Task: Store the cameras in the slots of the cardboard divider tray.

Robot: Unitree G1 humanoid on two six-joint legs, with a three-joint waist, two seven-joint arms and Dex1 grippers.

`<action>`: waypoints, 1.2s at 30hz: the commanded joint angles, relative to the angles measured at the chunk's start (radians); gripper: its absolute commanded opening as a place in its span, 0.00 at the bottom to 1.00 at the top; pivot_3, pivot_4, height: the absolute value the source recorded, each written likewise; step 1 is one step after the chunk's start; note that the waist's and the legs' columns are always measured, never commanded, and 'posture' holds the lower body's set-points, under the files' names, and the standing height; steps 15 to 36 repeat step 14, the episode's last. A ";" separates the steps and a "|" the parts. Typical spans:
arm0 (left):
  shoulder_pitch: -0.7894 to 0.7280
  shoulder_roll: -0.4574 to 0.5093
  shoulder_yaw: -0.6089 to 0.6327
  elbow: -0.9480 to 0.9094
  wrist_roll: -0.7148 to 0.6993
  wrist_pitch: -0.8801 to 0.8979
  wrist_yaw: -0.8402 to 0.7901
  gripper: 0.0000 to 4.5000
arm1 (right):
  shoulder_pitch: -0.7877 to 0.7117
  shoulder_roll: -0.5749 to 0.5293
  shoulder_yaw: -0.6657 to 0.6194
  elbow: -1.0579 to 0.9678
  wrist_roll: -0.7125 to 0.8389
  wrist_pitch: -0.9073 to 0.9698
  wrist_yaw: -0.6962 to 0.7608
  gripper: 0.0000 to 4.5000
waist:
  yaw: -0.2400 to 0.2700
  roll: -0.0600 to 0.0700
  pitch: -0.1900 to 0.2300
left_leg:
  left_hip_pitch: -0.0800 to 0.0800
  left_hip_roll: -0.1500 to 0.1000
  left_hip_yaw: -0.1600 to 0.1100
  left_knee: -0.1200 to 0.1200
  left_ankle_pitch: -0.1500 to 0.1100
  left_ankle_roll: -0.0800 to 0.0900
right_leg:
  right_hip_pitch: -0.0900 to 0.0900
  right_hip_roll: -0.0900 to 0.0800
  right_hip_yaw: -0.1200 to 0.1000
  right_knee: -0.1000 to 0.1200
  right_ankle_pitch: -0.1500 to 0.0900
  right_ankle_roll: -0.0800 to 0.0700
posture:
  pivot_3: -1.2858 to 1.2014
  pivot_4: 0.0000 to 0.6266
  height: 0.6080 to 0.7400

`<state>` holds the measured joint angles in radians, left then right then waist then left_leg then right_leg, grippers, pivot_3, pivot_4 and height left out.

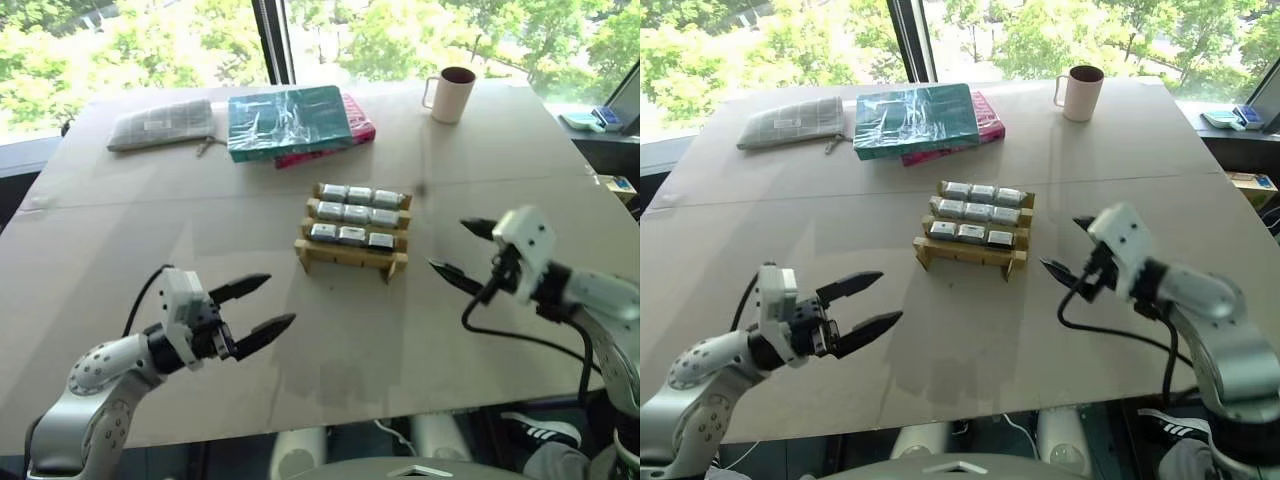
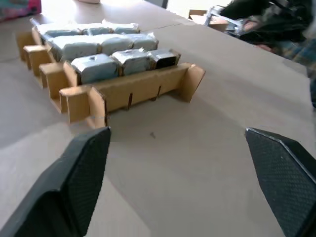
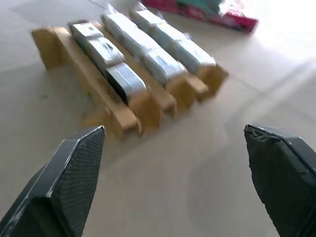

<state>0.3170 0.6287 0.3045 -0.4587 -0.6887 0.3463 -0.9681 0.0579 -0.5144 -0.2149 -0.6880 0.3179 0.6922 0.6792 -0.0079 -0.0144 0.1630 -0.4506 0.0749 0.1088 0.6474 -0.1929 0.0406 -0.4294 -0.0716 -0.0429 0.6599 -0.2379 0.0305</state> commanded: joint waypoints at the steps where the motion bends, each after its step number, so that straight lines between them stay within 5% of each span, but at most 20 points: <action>1: -0.001 -0.014 0.040 0.004 -0.017 -0.031 0.005 1.00 | 0.109 0.024 -0.065 -0.067 -0.008 -0.113 -0.035 1.00 | -0.002 0.000 0.000 | 0.002 0.000 0.000 0.000 0.000 0.000 | 0.000 0.000 0.000 0.000 -0.002 0.003 | 0.52 0.24 1.00; 14: 0.094 -0.061 0.030 0.145 0.057 -0.217 -0.118 1.00 | 0.162 0.027 -0.039 0.017 -0.007 -0.266 -0.070 1.00 | -0.006 0.000 -0.001 | 0.001 0.003 -0.002 0.000 0.000 -0.001 | 0.000 0.000 0.000 -0.002 -0.002 0.002 | 0.52 0.24 1.00; 36: 0.094 -0.061 0.030 0.145 0.057 -0.217 -0.118 1.00 | 0.162 0.027 -0.039 0.017 -0.007 -0.266 -0.070 1.00 | -0.006 0.000 -0.001 | 0.001 0.003 -0.002 0.000 0.000 -0.001 | 0.000 0.000 0.000 -0.002 -0.002 0.002 | 0.52 0.24 1.00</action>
